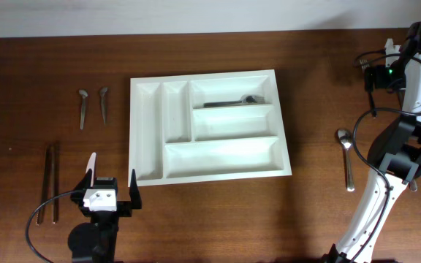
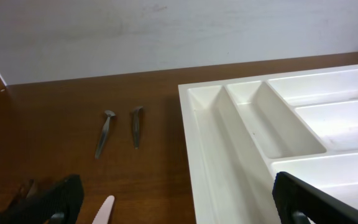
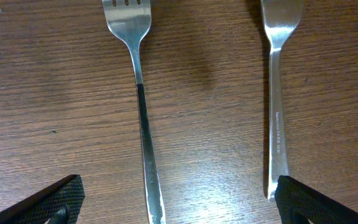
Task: Pack container
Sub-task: 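Lower the right gripper onto the left fork and close it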
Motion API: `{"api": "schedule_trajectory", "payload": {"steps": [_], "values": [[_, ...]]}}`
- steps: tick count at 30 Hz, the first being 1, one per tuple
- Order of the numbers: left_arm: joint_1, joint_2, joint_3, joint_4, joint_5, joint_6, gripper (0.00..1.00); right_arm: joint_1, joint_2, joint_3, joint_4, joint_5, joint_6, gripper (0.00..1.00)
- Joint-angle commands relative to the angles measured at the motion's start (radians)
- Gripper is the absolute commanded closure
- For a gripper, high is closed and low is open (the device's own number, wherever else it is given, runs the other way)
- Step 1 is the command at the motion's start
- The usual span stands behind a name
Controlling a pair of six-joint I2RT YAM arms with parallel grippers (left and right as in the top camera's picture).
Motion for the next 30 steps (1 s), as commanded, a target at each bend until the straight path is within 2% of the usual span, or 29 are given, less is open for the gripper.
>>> {"api": "schedule_trajectory", "payload": {"steps": [1, 30], "values": [[0.002, -0.007, -0.006, 0.0, -0.01, 0.016, 0.01, 0.0, 0.034, -0.006, 0.003, -0.007, -0.013, 0.01], [0.002, -0.007, -0.006, 0.0, -0.01, 0.016, 0.01, 0.024, 0.091, -0.01, -0.035, -0.055, -0.035, 0.01]]}}
